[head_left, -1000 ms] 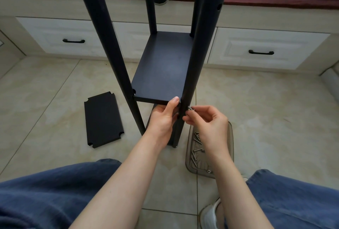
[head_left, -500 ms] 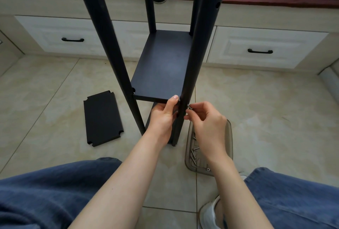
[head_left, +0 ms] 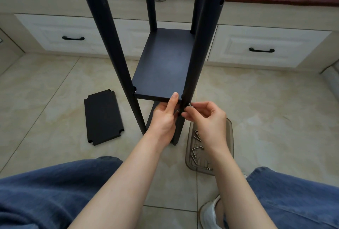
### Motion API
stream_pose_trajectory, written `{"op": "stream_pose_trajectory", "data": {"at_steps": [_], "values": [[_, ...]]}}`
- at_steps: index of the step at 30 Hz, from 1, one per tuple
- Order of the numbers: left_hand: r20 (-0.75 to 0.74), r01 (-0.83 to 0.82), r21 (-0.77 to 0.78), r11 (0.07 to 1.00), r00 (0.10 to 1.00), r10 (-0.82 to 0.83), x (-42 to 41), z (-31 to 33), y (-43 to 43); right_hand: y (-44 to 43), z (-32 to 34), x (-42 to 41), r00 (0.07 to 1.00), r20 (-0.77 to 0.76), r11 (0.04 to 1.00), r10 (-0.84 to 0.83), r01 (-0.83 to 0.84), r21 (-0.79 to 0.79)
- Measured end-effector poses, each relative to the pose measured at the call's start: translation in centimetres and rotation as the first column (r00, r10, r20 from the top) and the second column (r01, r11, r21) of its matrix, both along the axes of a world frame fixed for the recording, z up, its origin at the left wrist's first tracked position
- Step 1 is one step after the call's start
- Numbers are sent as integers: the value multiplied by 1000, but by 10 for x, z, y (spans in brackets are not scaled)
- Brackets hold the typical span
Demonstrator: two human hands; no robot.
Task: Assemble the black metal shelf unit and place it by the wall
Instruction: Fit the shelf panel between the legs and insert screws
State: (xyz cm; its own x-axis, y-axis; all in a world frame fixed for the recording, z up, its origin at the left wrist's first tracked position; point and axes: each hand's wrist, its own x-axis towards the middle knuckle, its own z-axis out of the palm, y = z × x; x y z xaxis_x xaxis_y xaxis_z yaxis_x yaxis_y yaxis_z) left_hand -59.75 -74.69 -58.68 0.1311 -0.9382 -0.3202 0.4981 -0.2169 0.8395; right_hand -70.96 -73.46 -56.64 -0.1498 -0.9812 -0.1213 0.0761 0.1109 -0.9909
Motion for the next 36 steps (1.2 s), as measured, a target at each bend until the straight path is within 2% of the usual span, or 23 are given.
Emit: {"op": "stream_pose_trajectory", "data": {"at_steps": [7,13,23,36], "values": [[-35,38,-19,999,999,-38,1,0,0,-2,5,-3,998,-56,1000,-6,6,-7],[-53,49,-14,999,997,-49,2,0,-1,-1,5,1,929,-368,994,-39,-2,-109],[4,88,-52,995,996,-87,3,-1,2,-3,8,-10,985,-171,999,36,-37,-8],[16,69,-43,997,998,-69,0,2,4,-4,5,-8,978,-198,996,64,-76,-53]]}}
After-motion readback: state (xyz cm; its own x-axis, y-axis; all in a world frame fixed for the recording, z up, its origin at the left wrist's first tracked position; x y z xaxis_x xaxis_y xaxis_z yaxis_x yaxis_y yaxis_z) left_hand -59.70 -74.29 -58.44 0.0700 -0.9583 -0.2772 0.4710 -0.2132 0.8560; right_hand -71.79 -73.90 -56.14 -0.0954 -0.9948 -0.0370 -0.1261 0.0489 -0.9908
